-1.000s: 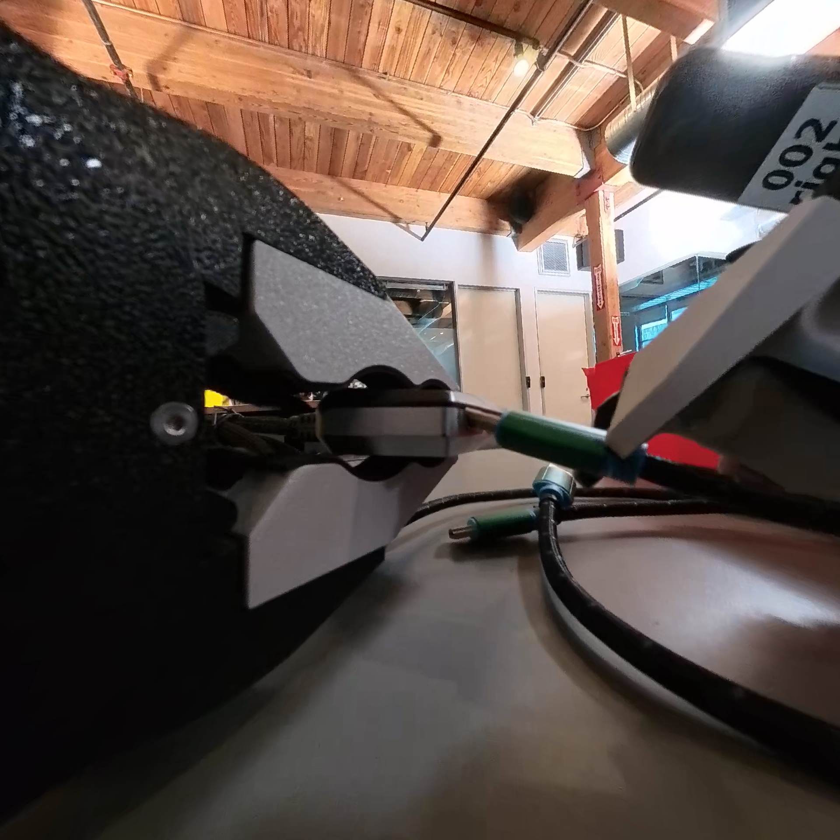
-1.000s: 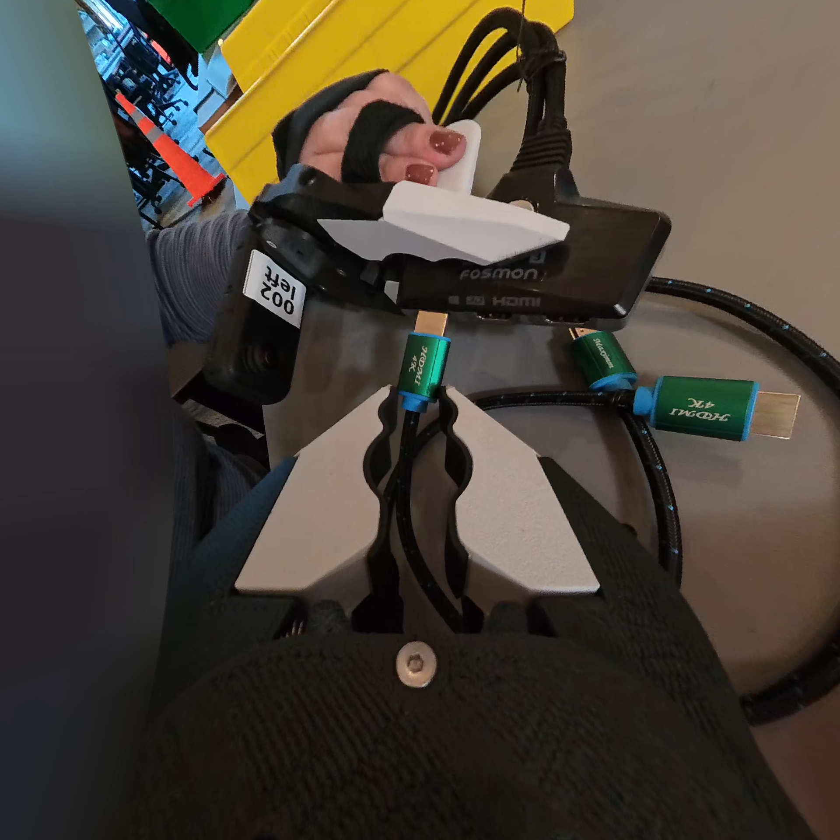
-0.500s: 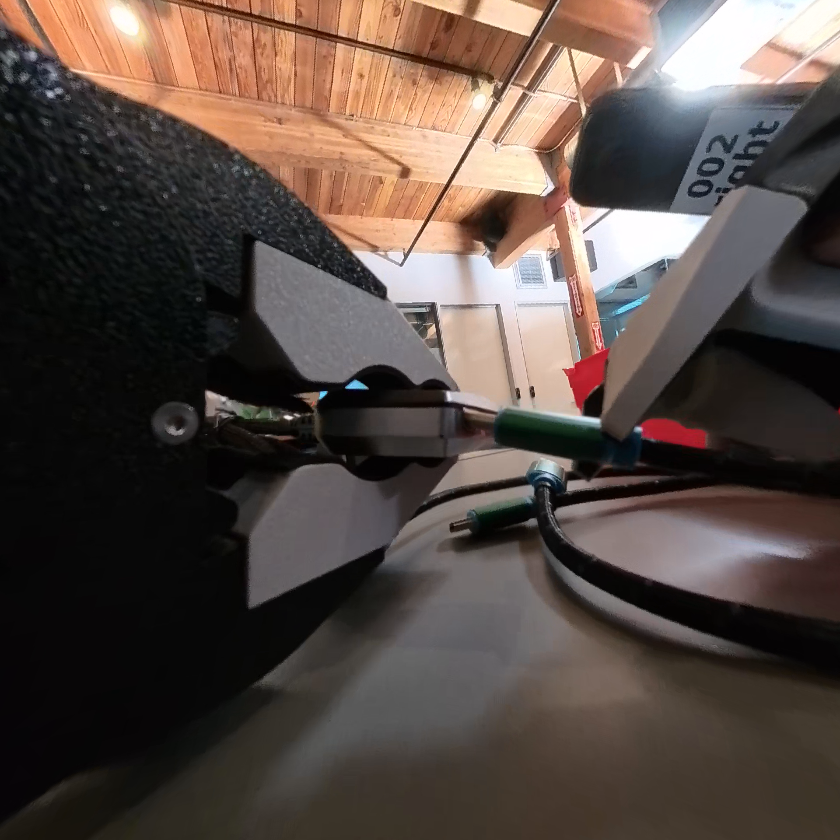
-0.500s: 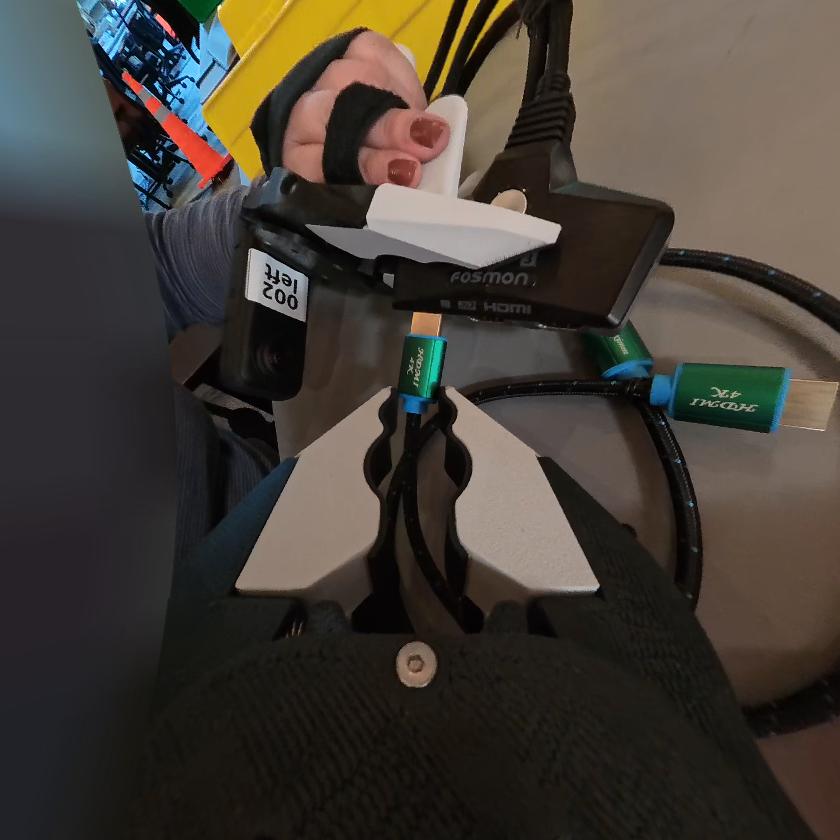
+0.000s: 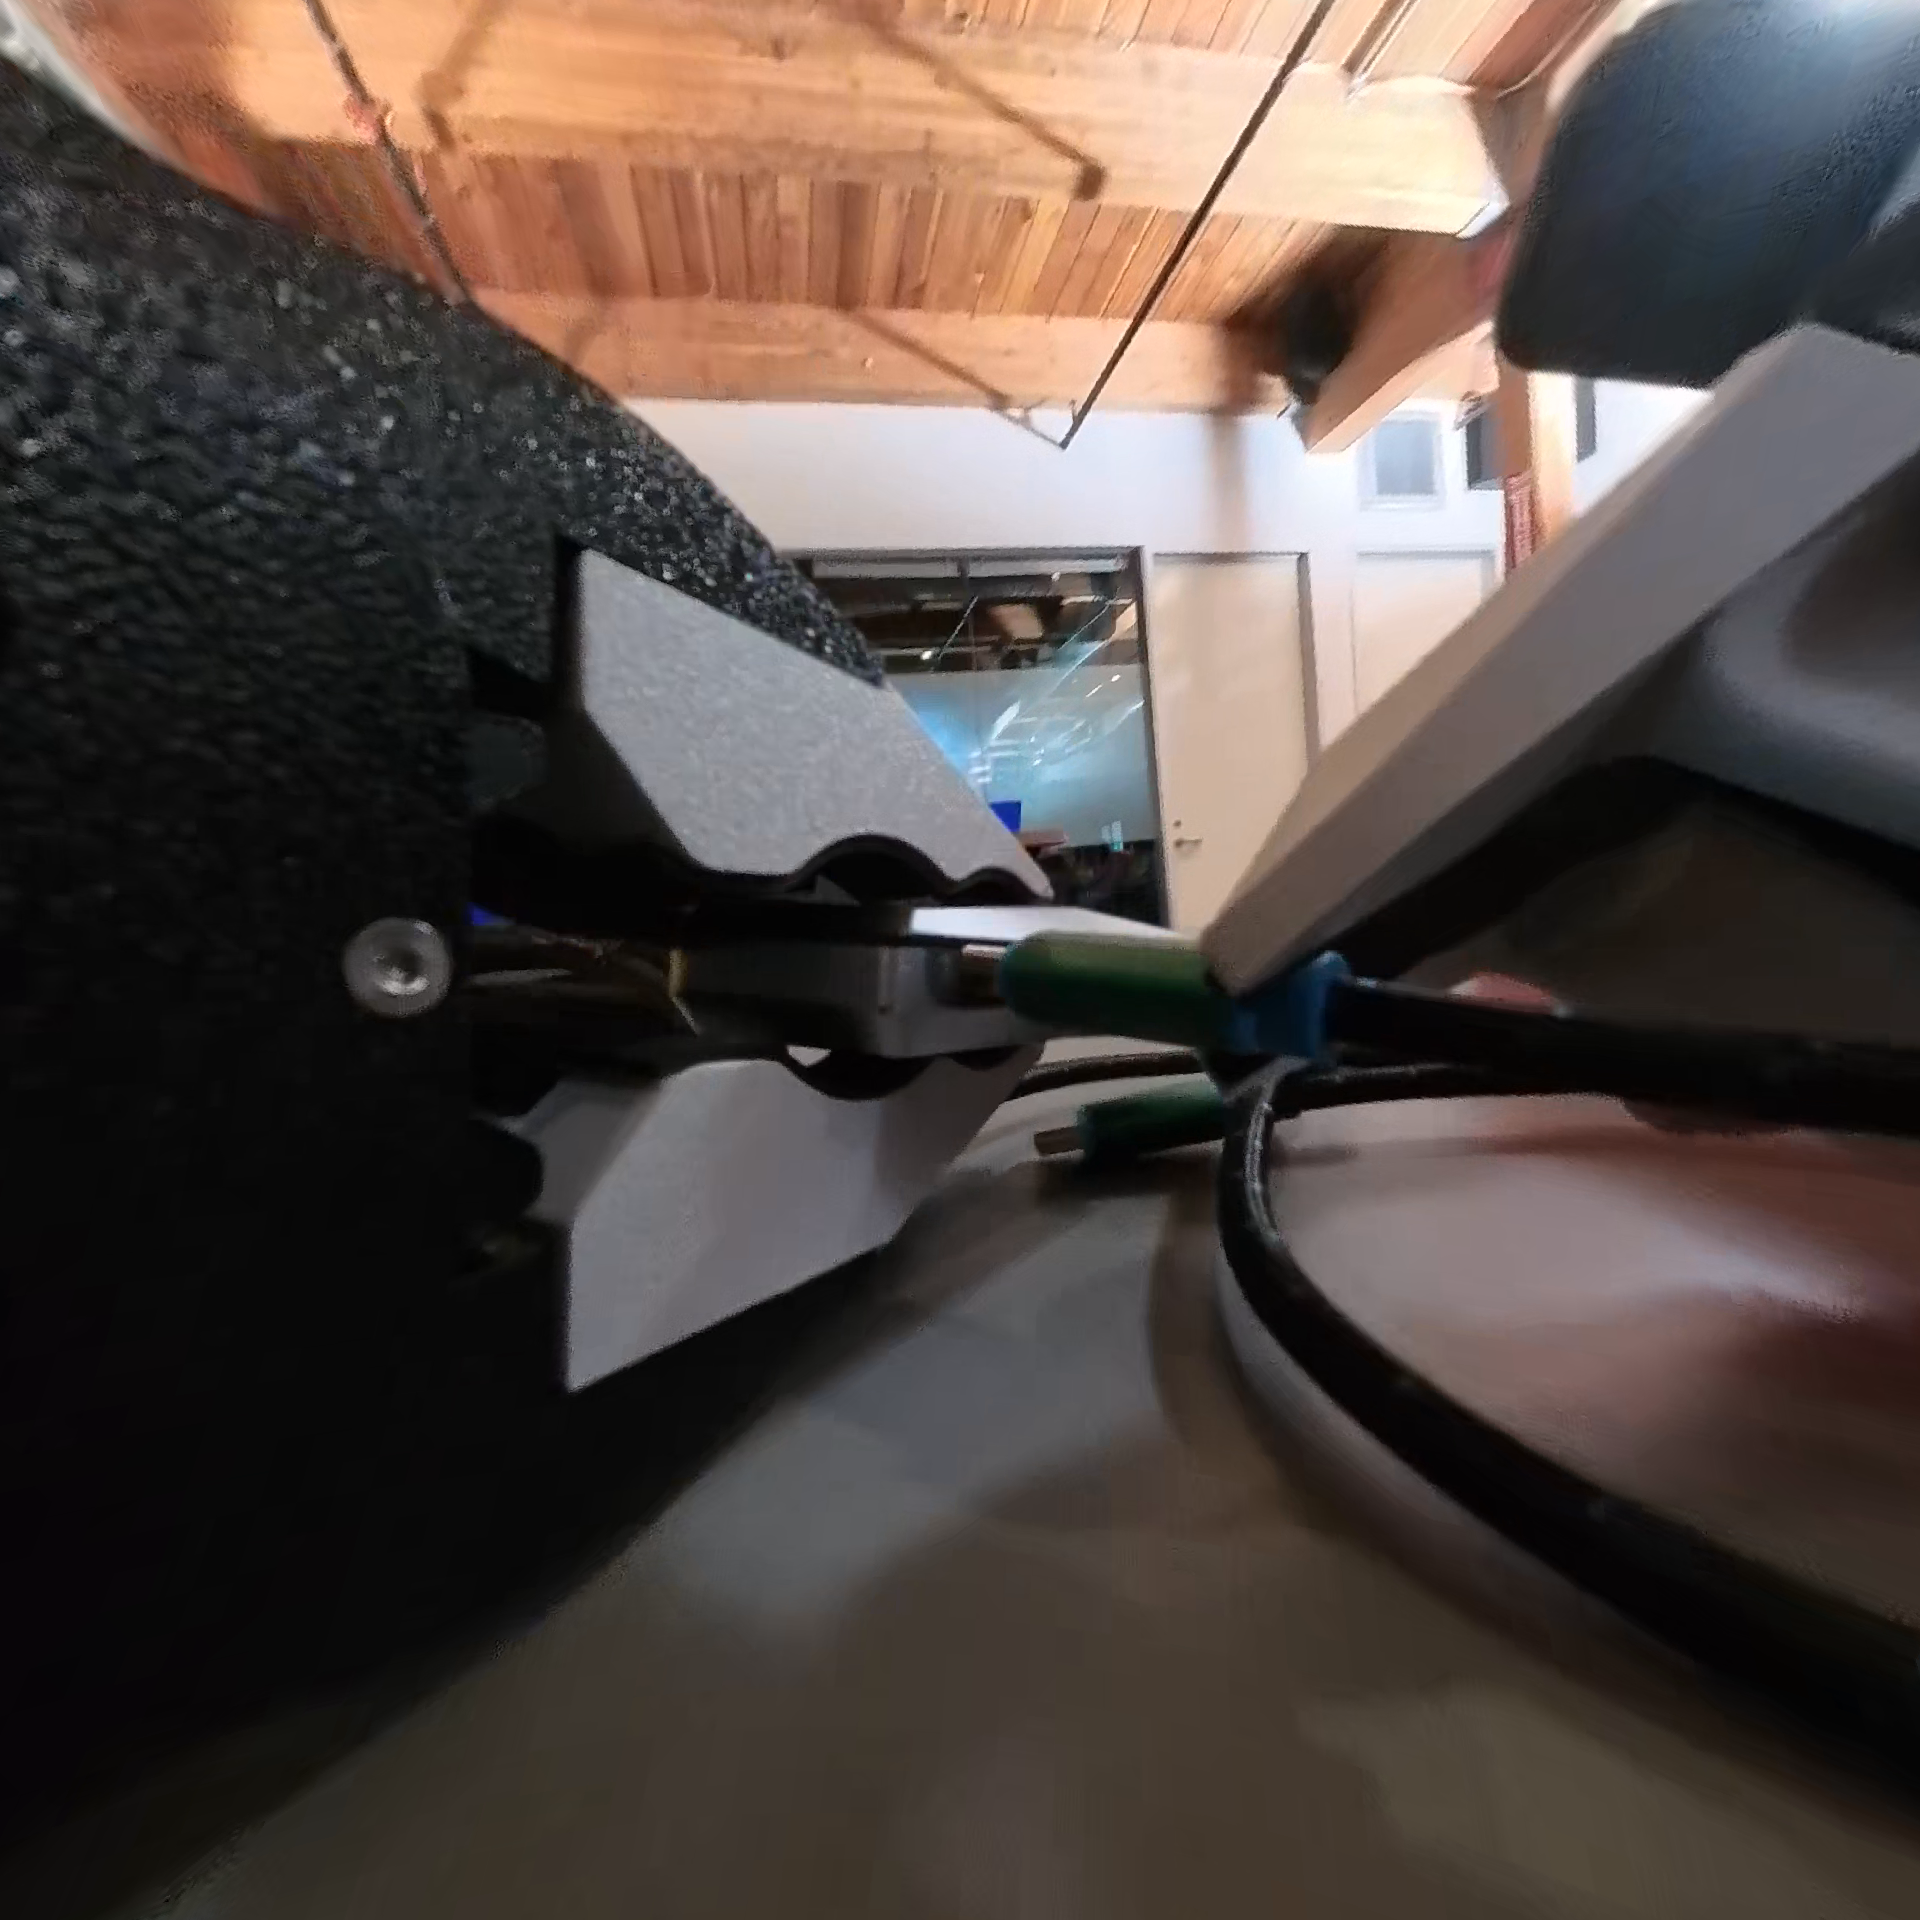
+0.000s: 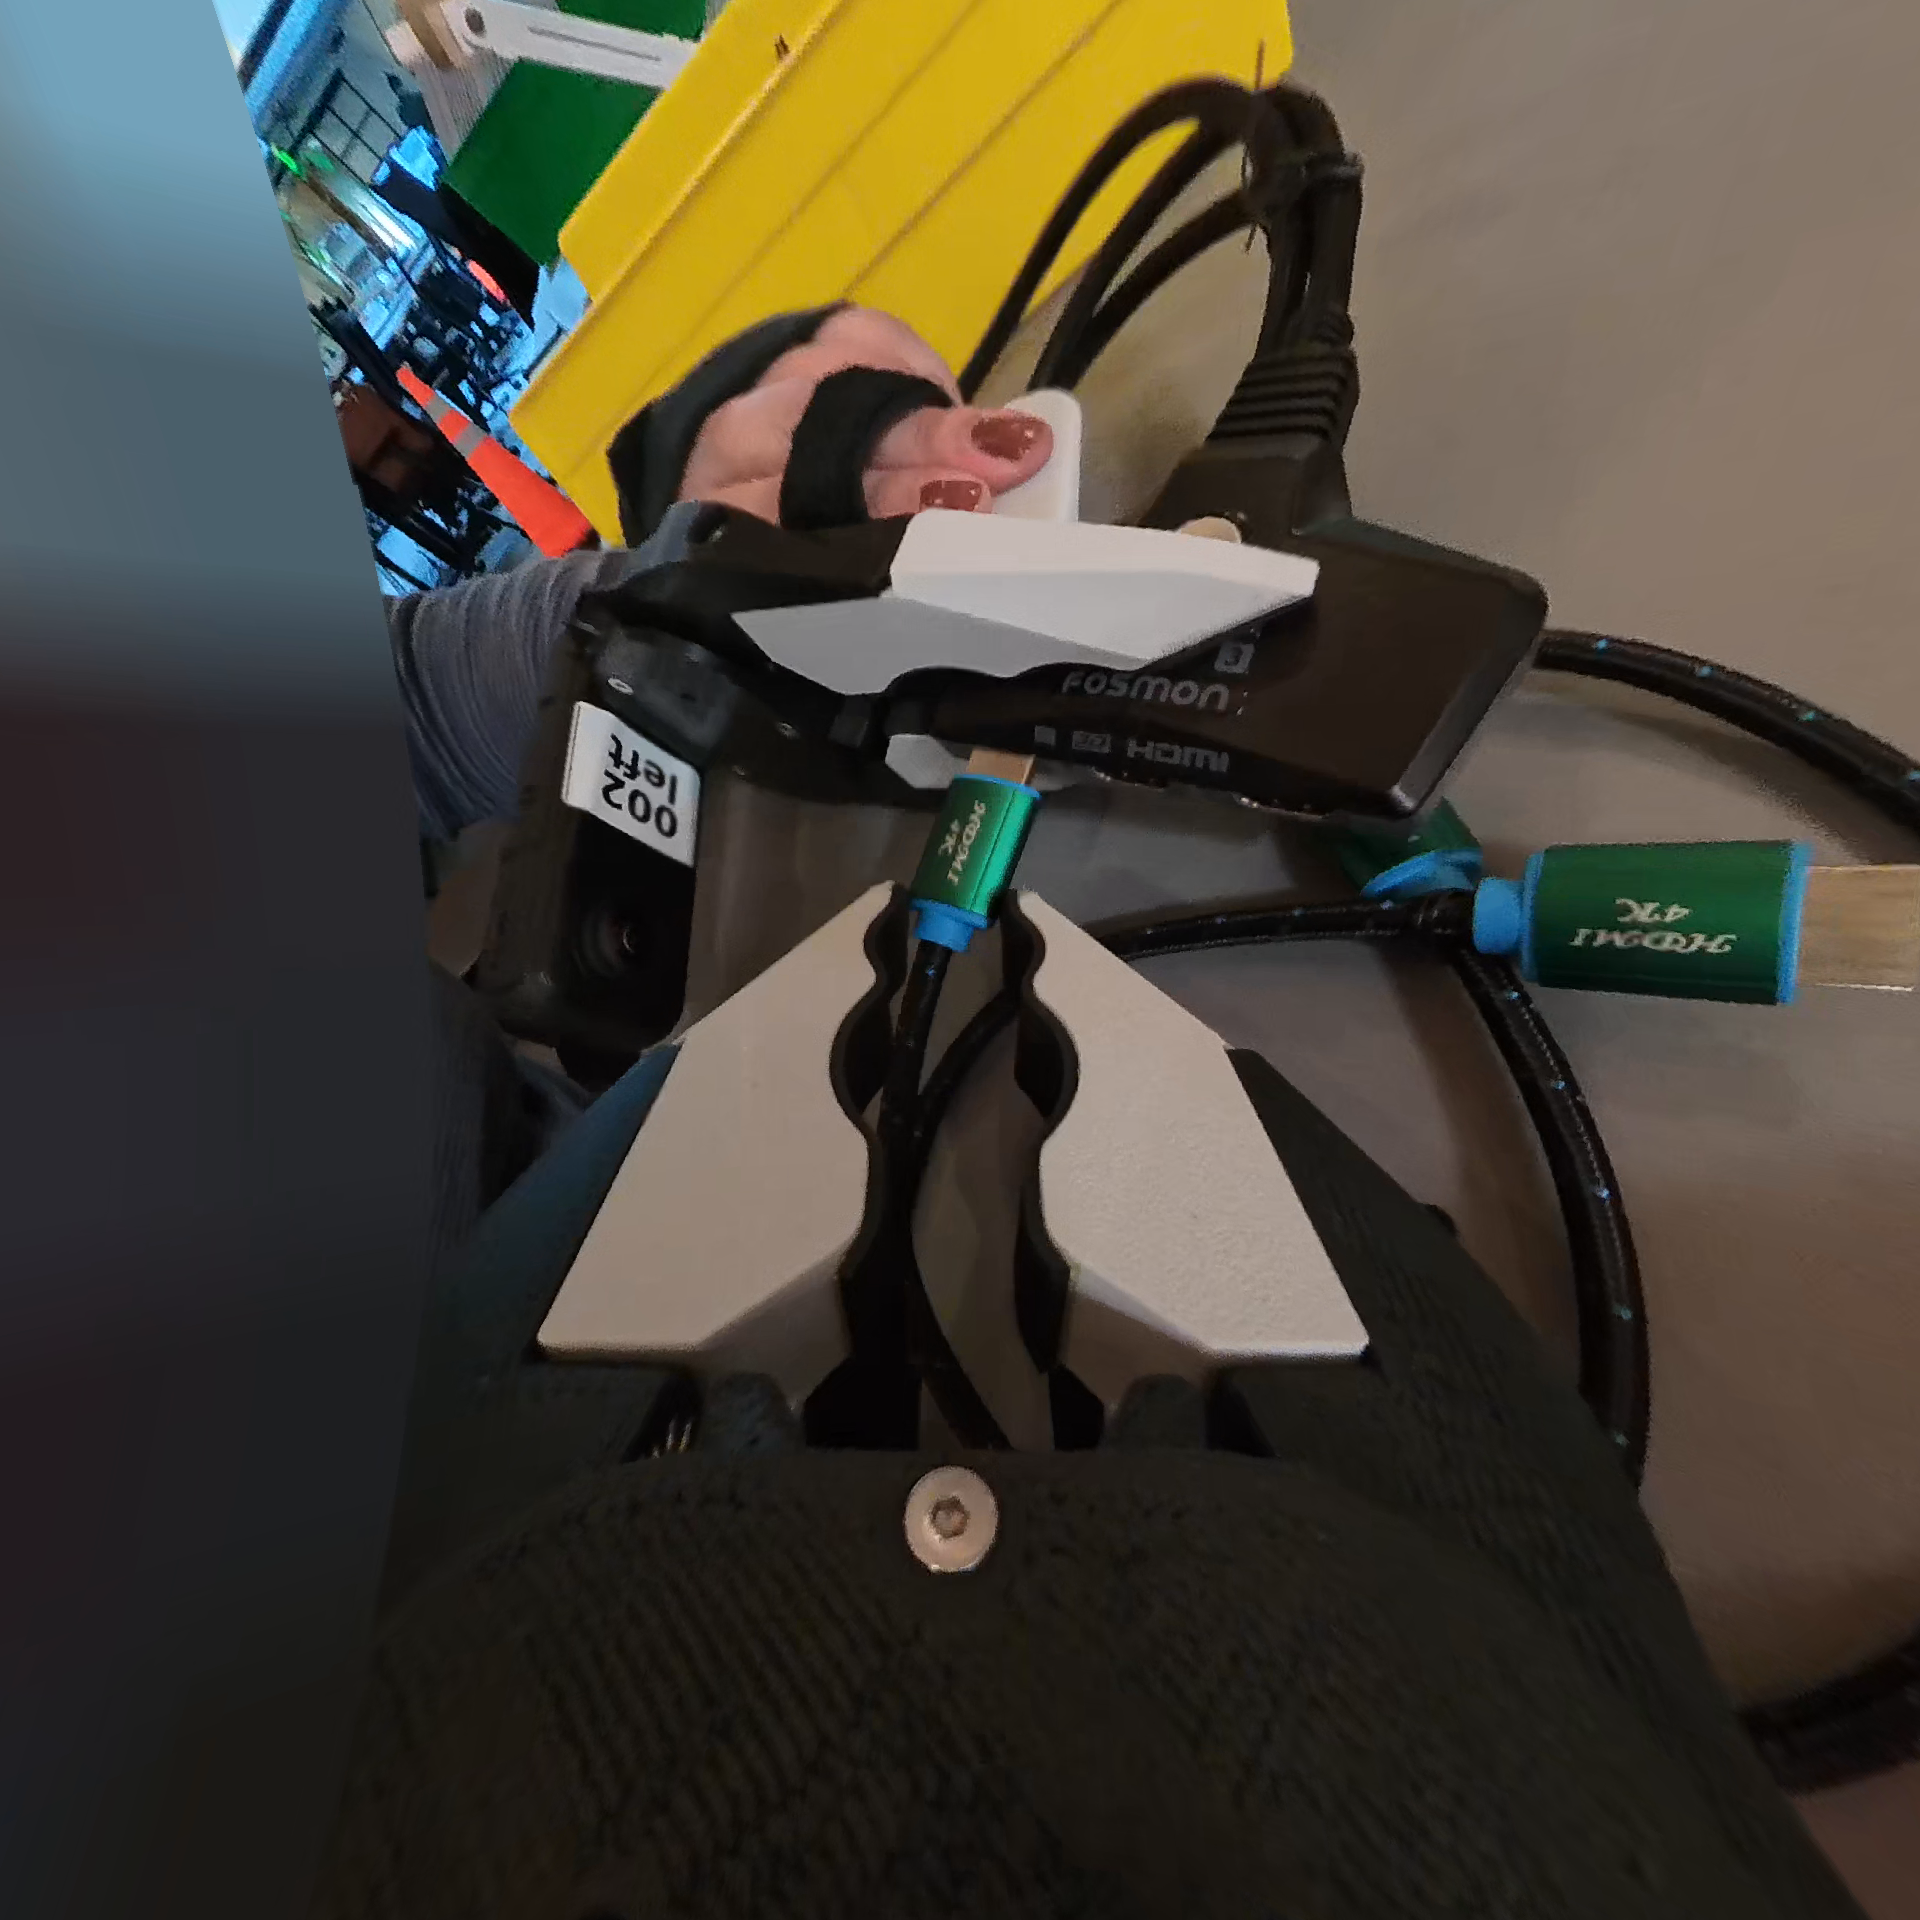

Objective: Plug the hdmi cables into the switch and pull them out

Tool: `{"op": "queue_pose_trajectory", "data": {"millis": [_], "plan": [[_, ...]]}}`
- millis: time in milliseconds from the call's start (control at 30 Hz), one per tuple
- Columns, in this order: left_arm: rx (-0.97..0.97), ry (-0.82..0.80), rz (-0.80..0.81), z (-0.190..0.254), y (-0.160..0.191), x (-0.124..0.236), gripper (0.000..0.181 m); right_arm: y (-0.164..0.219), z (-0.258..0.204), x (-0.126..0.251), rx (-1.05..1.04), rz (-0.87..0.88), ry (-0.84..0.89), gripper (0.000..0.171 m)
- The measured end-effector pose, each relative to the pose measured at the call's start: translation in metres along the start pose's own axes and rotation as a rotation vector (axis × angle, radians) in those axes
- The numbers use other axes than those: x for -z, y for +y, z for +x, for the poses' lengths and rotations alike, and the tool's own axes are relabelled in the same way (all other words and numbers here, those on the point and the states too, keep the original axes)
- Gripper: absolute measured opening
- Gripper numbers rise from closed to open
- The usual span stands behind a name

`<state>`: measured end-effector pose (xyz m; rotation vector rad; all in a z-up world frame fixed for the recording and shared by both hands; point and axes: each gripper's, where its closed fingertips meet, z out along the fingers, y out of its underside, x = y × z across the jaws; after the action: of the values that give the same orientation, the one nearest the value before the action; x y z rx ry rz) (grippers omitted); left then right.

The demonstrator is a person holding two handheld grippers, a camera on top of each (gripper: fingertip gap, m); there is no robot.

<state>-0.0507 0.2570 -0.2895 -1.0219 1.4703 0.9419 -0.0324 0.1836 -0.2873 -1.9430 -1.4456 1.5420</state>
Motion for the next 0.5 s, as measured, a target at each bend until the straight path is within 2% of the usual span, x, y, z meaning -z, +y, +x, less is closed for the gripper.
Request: {"op": "queue_pose_trajectory", "data": {"millis": [33, 367, 500], "plan": [[0.032, 0.0, -0.011, -0.002, 0.002, -0.001, 0.02, -0.003, 0.0, 0.001, -0.002, 0.02, -0.003, 0.015], [0.135, 0.051, -0.177, 0.002, 0.022, -0.007, 0.019, -0.02, 0.009, -0.002, 0.015, 0.133, 0.1, 0.016], [0.156, 0.059, -0.194, 0.002, 0.025, -0.007, 0.019, -0.024, 0.009, -0.005, 0.059, 0.159, 0.138, 0.015]]}}
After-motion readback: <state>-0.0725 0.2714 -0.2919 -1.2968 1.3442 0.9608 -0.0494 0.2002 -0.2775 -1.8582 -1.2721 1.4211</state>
